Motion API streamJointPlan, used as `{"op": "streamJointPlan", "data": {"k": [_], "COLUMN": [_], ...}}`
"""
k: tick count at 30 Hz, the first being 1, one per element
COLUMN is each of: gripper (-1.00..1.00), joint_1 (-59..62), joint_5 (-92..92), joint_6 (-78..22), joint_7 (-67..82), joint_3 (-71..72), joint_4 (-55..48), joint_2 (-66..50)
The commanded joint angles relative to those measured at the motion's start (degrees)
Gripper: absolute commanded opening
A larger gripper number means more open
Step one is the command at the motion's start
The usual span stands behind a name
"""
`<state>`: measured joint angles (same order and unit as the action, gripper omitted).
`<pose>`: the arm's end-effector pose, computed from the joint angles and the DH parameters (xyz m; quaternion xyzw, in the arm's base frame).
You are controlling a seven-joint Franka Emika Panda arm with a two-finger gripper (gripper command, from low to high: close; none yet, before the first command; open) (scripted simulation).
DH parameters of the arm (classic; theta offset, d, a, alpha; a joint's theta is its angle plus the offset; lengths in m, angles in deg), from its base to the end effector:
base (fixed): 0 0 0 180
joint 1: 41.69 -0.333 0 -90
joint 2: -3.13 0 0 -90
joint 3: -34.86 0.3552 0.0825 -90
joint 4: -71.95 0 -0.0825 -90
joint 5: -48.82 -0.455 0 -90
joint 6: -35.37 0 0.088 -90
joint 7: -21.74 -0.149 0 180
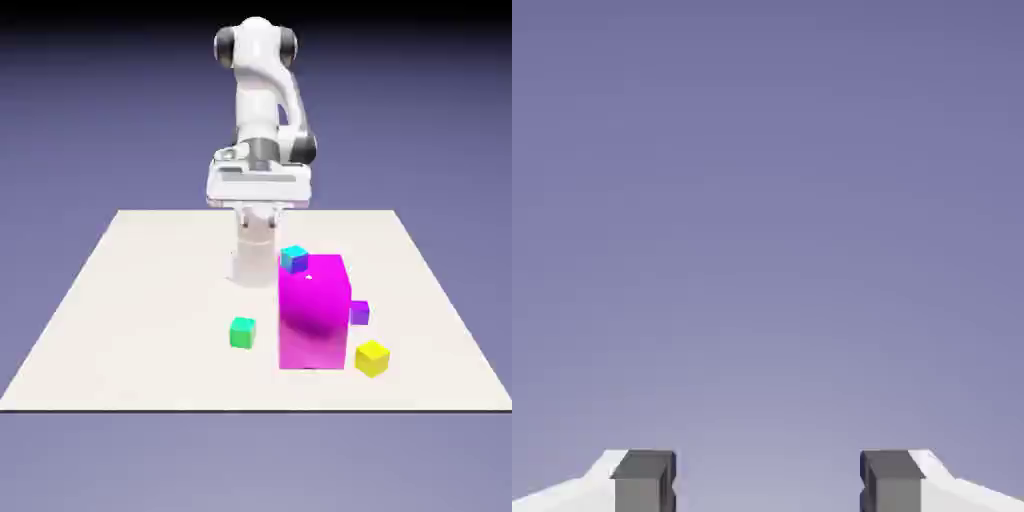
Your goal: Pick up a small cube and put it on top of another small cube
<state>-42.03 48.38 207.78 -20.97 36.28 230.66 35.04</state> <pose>0.4639 0.0133 0.4302 -0.8627 0.3248 -0.3605 0.1422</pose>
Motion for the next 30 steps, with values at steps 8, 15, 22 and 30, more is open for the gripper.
{"op": "streamJointPlan", "data": {"k": [8, 15, 22, 30], "gripper": [0.0, 0.0, 0.0, -1.0], "joint_1": [-16.17, -30.36, -43.19, -45.46], "joint_5": [6.55, 12.43, 18.97, 27.92], "joint_6": [-15.97, -29.12, -33.11, -22.63], "joint_7": [5.16, 9.75, 14.5, 7.97], "joint_3": [6.72, 11.92, 10.28, 4.61], "joint_4": [-7.48, -12.96, -7.95, -7.99], "joint_2": [-16.61, -30.7, -38.91, -50.12]}}
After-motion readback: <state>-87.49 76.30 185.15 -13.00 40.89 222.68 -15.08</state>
